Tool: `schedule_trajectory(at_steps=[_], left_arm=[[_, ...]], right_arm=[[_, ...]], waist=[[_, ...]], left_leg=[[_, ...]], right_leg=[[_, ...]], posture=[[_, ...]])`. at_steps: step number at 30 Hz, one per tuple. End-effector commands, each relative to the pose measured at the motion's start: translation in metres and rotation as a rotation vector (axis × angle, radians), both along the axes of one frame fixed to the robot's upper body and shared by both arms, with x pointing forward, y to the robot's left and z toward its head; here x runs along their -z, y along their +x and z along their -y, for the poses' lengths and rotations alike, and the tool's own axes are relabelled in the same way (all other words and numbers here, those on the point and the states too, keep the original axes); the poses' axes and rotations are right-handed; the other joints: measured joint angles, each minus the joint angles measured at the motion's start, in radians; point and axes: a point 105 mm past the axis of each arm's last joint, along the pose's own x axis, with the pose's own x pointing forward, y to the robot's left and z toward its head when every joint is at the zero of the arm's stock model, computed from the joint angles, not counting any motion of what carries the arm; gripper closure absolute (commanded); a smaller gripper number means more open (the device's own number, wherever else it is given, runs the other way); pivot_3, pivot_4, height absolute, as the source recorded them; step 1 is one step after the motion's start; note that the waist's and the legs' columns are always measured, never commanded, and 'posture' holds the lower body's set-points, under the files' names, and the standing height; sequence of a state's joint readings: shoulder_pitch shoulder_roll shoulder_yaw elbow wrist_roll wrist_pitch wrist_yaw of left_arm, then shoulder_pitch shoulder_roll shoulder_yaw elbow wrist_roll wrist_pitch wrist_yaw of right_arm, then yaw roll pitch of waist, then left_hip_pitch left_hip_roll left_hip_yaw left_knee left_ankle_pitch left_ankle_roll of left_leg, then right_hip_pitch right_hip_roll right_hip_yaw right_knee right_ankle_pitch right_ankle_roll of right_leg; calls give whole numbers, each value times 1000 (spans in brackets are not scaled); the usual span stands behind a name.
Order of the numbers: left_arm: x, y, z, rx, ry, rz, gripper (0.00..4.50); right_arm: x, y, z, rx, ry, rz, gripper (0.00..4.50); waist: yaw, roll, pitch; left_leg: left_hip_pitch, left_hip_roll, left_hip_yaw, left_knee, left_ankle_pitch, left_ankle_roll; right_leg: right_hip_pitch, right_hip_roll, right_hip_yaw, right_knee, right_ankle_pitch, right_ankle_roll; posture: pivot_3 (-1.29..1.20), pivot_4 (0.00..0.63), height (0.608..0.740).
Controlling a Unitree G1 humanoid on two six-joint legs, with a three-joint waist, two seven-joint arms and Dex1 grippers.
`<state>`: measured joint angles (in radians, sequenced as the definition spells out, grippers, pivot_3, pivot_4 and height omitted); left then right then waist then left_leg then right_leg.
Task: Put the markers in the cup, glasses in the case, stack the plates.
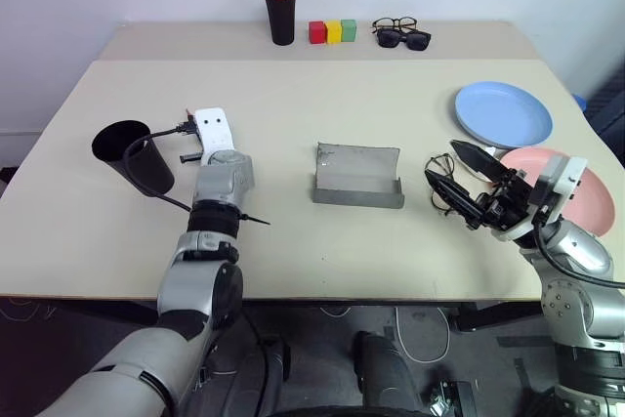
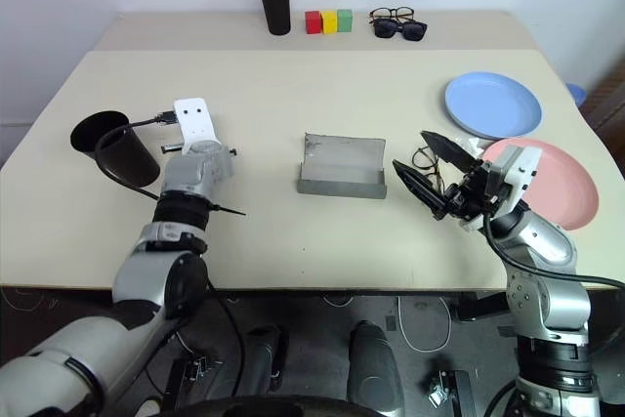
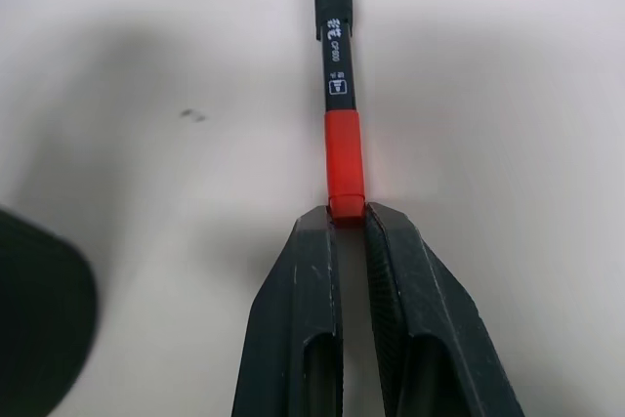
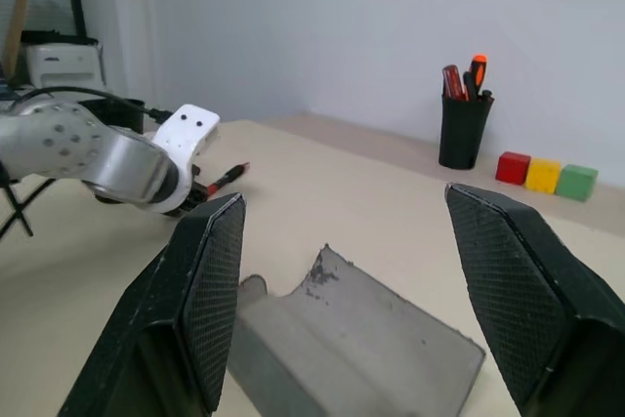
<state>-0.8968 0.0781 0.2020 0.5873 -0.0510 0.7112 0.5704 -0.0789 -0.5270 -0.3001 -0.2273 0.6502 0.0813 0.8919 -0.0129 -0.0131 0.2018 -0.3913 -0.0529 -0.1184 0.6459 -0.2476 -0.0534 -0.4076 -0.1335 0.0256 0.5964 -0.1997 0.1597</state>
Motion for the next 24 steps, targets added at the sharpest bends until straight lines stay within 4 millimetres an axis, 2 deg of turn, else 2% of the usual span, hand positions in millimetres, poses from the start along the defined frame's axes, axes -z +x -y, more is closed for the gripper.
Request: schedule_trajectory(at_steps=[1, 8, 16, 19, 23, 24], left_arm=[[-16, -4, 6, 105, 49, 21, 4204], [-26, -26, 27, 422, 79, -8, 4204], [-22, -89, 43, 778, 48, -116, 4204], [-18, -114, 42, 872, 53, -153, 4204], [-6, -136, 34, 899, 45, -250, 4204], [-2, -140, 29, 883, 40, -286, 3916]], right_arm=[[-10, -5, 5, 16, -4, 53, 1159], [-8, -7, 6, 16, -7, 39, 1159], [-5, -10, 9, 9, -20, 15, 1159], [-3, -9, 7, -4, -32, 1, 1159], [-3, -7, 8, -17, -49, -11, 1159], [-4, -7, 9, -19, -51, -12, 1159]], waist=[[-1, 0, 0], [-4, 0, 0], [-4, 1, 0], [-4, 1, 0], [-4, 1, 0], [-3, 1, 0]], left_leg=[[0, 0, 0, 0, 0, 0], [0, 0, 0, 0, 0, 0], [0, 1, 0, 0, 0, 0], [0, 1, 0, 0, 0, 0], [0, 1, 0, 0, 0, 0], [0, 1, 0, 0, 0, 0]], right_leg=[[0, 0, 0, 0, 0, 0], [-1, 0, 0, 0, 0, 0], [-1, 0, 0, 1, 0, -1], [-1, 0, 0, 1, 0, -1], [-1, 0, 0, 1, -2, -4], [-1, 0, 0, 1, -2, -4]], posture=[[0, 150, 740], [0, 150, 740], [0, 150, 740], [0, 150, 740], [0, 150, 740], [0, 150, 740]])
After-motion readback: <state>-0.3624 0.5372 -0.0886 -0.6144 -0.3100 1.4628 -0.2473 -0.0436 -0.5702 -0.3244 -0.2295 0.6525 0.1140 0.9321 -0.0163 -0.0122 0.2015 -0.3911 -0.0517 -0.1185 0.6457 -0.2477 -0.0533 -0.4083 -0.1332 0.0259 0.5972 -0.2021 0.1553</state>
